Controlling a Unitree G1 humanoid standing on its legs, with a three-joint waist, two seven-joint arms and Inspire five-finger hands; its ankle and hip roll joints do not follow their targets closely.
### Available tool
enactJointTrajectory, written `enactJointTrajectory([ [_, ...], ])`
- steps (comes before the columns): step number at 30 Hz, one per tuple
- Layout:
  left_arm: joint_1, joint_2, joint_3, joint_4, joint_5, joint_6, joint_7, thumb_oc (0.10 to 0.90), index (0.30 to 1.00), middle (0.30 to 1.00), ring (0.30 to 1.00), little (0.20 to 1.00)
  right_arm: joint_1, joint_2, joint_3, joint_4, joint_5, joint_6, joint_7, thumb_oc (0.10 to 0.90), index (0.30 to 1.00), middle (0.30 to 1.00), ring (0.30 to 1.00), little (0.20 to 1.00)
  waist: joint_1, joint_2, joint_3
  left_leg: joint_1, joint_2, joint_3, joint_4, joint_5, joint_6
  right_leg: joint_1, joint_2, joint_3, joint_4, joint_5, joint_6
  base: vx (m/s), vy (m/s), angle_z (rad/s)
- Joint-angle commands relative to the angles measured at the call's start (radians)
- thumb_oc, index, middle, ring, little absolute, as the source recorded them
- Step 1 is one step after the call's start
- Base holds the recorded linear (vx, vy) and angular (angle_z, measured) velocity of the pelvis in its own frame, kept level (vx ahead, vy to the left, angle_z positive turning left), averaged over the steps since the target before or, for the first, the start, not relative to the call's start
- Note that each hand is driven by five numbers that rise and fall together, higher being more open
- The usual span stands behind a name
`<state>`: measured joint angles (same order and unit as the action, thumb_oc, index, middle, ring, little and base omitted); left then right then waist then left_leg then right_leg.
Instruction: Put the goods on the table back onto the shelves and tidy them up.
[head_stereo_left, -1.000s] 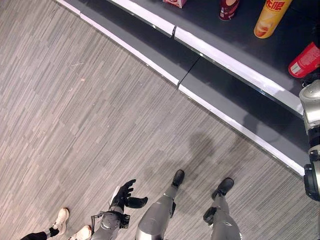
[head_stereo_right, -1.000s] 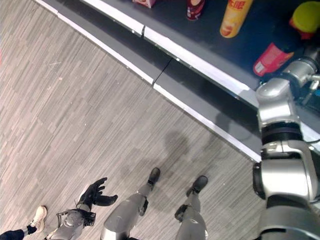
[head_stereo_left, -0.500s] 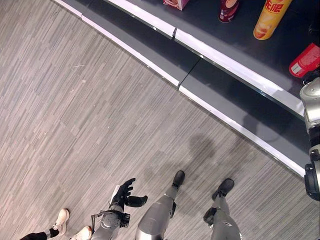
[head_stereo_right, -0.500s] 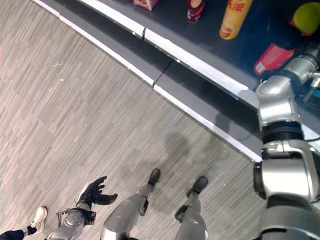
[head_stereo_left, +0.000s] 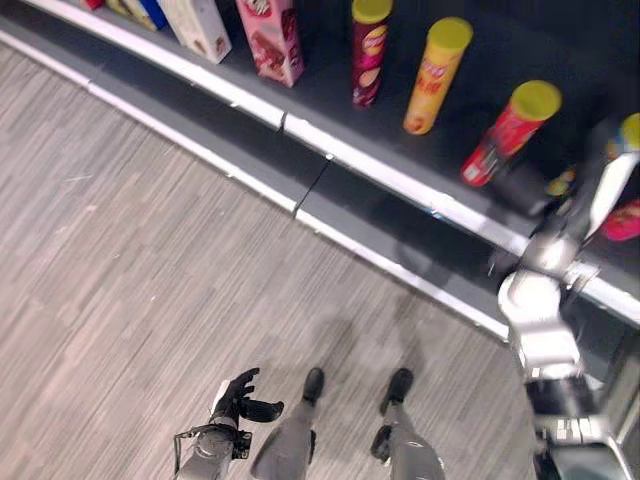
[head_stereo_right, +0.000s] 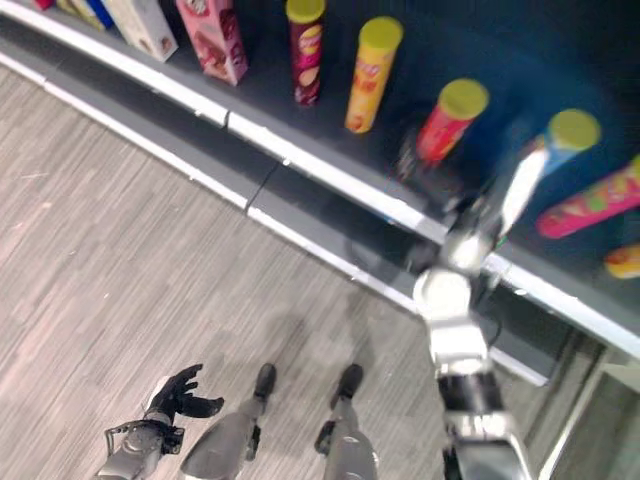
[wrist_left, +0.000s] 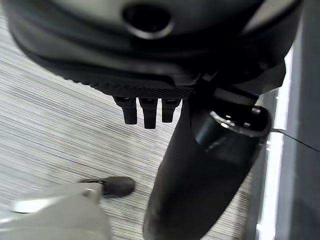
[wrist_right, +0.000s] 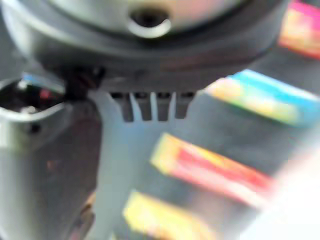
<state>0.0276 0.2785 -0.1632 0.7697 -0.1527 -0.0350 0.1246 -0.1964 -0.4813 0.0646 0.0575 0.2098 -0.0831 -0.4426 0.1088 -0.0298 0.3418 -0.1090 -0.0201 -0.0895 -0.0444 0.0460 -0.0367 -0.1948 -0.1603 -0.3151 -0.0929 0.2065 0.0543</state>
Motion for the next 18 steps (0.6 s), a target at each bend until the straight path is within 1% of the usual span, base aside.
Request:
enactJointTrajectory([
  [1, 0.106, 0.086, 0.043, 0.036, 0.015, -0.007, -0.041, 0.800, 0.900, 0.900, 0.900, 0.900, -0.013, -0.054, -0.097, -0.067, 0.244, -0.169, 0.255, 0.800, 0.900, 0.900, 0.900, 0.900, -0.017, -0.005, -0.078, -0.006, 0.046, 0.055, -0.043, -0.045, -0.017, 0.118, -0.047, 0.019, 0.017, -0.123, 0.142, 0.11, 0.161, -0.50],
  [3, 0.120, 0.085, 0.073, 0.048, 0.025, -0.014, -0.061, 0.800, 0.900, 0.900, 0.900, 0.900, 0.075, -0.043, -0.100, -0.058, 0.302, -0.151, 0.343, 0.800, 0.900, 0.900, 0.900, 0.900, -0.038, -0.018, -0.100, 0.027, 0.043, 0.086, -0.043, -0.061, -0.010, 0.125, -0.050, 0.041, 0.017, -0.113, 0.148, 0.09, 0.152, -0.79],
  [4, 0.124, 0.084, 0.078, 0.056, 0.028, -0.017, -0.064, 0.800, 0.900, 0.900, 0.900, 0.900, 0.106, -0.021, -0.099, -0.053, 0.340, -0.146, 0.376, 0.800, 0.900, 0.900, 0.900, 0.900, -0.047, -0.023, -0.107, 0.042, 0.042, 0.101, -0.043, -0.066, -0.008, 0.129, -0.052, 0.051, 0.018, -0.107, 0.151, 0.07, 0.161, -0.72],
  [6, 0.124, 0.071, 0.096, 0.083, 0.027, -0.021, -0.079, 0.800, 0.900, 0.900, 0.900, 0.900, 0.169, 0.006, -0.095, -0.023, 0.358, -0.129, 0.419, 0.800, 0.900, 0.900, 0.900, 0.900, -0.068, -0.031, -0.127, 0.071, 0.036, 0.128, -0.043, -0.079, -0.002, 0.134, -0.055, 0.075, 0.023, -0.099, 0.158, 0.05, 0.153, -0.51],
  [9, 0.114, 0.062, 0.112, 0.116, 0.025, -0.028, -0.085, 0.800, 0.900, 0.900, 0.900, 0.900, 0.223, 0.021, -0.073, 0.032, 0.338, -0.100, 0.456, 0.800, 0.900, 0.900, 0.900, 0.900, -0.090, -0.040, -0.147, 0.108, 0.026, 0.165, -0.043, -0.096, 0.008, 0.138, -0.063, 0.106, 0.034, -0.090, 0.166, 0.04, 0.154, -0.52],
  [10, 0.107, 0.065, 0.110, 0.129, 0.035, -0.032, -0.088, 0.800, 0.900, 0.900, 0.900, 0.900, 0.240, 0.031, -0.062, 0.080, 0.318, -0.081, 0.467, 0.800, 0.900, 0.900, 0.900, 0.900, -0.105, -0.042, -0.155, 0.127, 0.020, 0.185, -0.043, -0.106, 0.016, 0.136, -0.069, 0.125, 0.047, -0.084, 0.172, 0.02, 0.170, -0.50],
  [12, 0.098, 0.069, 0.110, 0.130, 0.033, -0.034, -0.088, 0.800, 0.900, 0.900, 0.900, 0.900, 0.241, 0.046, -0.042, 0.131, 0.303, -0.067, 0.468, 0.800, 0.900, 0.900, 0.900, 0.900, -0.117, -0.046, -0.155, 0.145, 0.017, 0.206, -0.043, -0.112, 0.022, 0.128, -0.073, 0.143, 0.063, -0.070, 0.177, -0.01, 0.132, -0.45],
  [13, 0.091, 0.076, 0.116, 0.127, 0.029, -0.037, -0.090, 0.800, 0.900, 0.900, 0.900, 0.900, 0.239, 0.054, -0.016, 0.191, 0.257, -0.053, 0.464, 0.800, 0.900, 0.900, 0.900, 0.900, -0.121, -0.049, -0.149, 0.161, 0.016, 0.231, -0.043, -0.118, 0.029, 0.116, -0.074, 0.151, 0.086, -0.068, 0.181, -0.04, 0.091, -0.60],
  [14, 0.087, 0.080, 0.117, 0.124, 0.026, -0.038, -0.088, 0.800, 0.900, 0.900, 0.900, 0.900, 0.239, 0.056, -0.007, 0.216, 0.234, -0.046, 0.457, 0.800, 0.900, 0.900, 0.900, 0.900, -0.122, -0.049, -0.144, 0.167, 0.016, 0.240, -0.043, -0.120, 0.032, 0.111, -0.076, 0.146, 0.102, -0.069, 0.180, -0.08, 0.072, -0.92],
  [15, 0.073, 0.086, 0.113, 0.122, 0.020, -0.040, -0.082, 0.800, 0.900, 0.900, 0.900, 0.900, 0.223, 0.072, 0.023, 0.285, 0.195, -0.037, 0.447, 0.800, 0.900, 0.900, 0.900, 0.900, -0.115, -0.048, -0.124, 0.184, 0.025, 0.271, -0.043, -0.122, 0.034, 0.101, -0.096, 0.099, 0.153, -0.067, 0.182, -0.10, -0.022, -1.02],
  [17, 0.058, 0.095, 0.114, 0.088, -0.001, -0.041, -0.078, 0.800, 0.900, 0.900, 0.900, 0.900, 0.201, 0.103, 0.076, 0.441, 0.064, -0.003, 0.412, 0.800, 0.900, 0.900, 0.900, 0.900, -0.087, -0.033, -0.113, 0.201, 0.055, 0.307, -0.042, -0.118, 0.028, 0.146, -0.165, -0.050, 0.190, -0.070, 0.167, -0.13, -0.122, -1.04],
  [18, 0.047, 0.092, 0.113, 0.084, -0.016, -0.043, -0.068, 0.800, 0.900, 0.900, 0.900, 0.900, 0.192, 0.129, 0.085, 0.529, 0.023, 0.008, 0.386, 0.800, 0.900, 0.900, 0.900, 0.900, -0.074, -0.038, -0.120, 0.197, 0.060, 0.328, -0.033, -0.121, 0.025, 0.167, -0.192, -0.082, 0.187, -0.051, 0.174, -0.07, -0.144, -0.64],
])
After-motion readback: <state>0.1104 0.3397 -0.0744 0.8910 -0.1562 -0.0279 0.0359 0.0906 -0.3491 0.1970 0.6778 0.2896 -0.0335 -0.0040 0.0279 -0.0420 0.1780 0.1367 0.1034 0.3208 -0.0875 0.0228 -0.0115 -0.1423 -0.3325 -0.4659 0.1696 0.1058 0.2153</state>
